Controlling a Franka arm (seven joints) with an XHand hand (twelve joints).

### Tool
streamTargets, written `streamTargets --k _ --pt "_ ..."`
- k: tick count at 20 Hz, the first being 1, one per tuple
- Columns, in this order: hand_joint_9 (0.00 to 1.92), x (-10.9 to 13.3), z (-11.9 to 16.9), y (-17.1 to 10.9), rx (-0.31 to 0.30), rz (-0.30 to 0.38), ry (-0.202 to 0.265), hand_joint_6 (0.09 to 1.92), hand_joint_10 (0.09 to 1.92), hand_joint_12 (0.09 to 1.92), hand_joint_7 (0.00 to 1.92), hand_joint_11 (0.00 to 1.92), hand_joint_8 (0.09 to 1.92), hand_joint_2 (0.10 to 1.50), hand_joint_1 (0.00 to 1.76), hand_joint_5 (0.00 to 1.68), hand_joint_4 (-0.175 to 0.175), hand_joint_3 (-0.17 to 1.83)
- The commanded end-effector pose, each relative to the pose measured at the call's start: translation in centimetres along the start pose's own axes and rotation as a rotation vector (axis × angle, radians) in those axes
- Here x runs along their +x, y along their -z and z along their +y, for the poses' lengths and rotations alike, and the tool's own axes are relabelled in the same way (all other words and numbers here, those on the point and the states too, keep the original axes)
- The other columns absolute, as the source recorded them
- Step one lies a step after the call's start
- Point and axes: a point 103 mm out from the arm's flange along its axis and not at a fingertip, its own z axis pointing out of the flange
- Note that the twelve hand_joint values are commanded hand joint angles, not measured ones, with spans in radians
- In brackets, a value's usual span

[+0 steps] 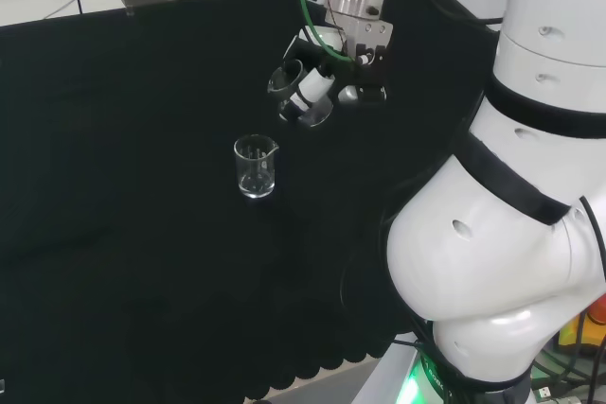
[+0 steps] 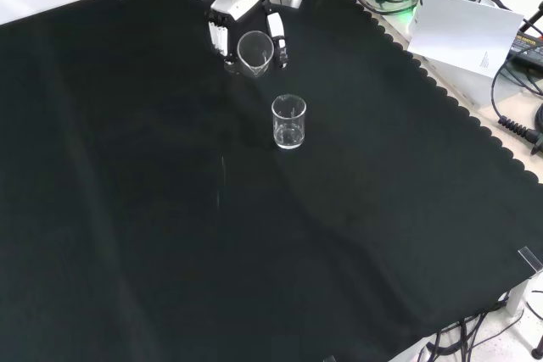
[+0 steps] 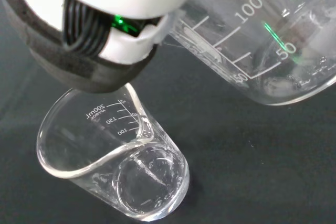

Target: Place the beaker back on the table.

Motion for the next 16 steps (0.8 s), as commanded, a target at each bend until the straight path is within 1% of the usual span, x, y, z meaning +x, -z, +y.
streamTargets --k 1,3,8,13,16 --pt "1.63 -2.2 2.5 -2.2 -0.052 0.133 0.095 0.52 0.09 0.72 1.42 1.16 0.49 0.67 1.54 1.29 -0.175 0.49" --pt "1.63 -2.5 3.2 -2.9 -0.041 0.173 0.116 0.52 0.09 0.73 1.42 1.15 0.50 0.67 1.54 1.29 -0.175 0.49" --pt "1.62 -3.1 4.8 -4.5 -0.050 0.246 0.149 0.55 0.09 0.74 1.41 1.14 0.52 0.68 1.54 1.27 -0.175 0.48" --pt "1.62 -3.6 6.3 -5.3 -0.058 0.320 0.154 0.57 0.09 0.74 1.40 1.14 0.54 0.69 1.54 1.27 -0.175 0.48" --pt "1.62 -4.0 7.1 -5.6 -0.064 0.341 0.152 0.58 0.09 0.75 1.39 1.13 0.54 0.69 1.54 1.26 -0.175 0.47"
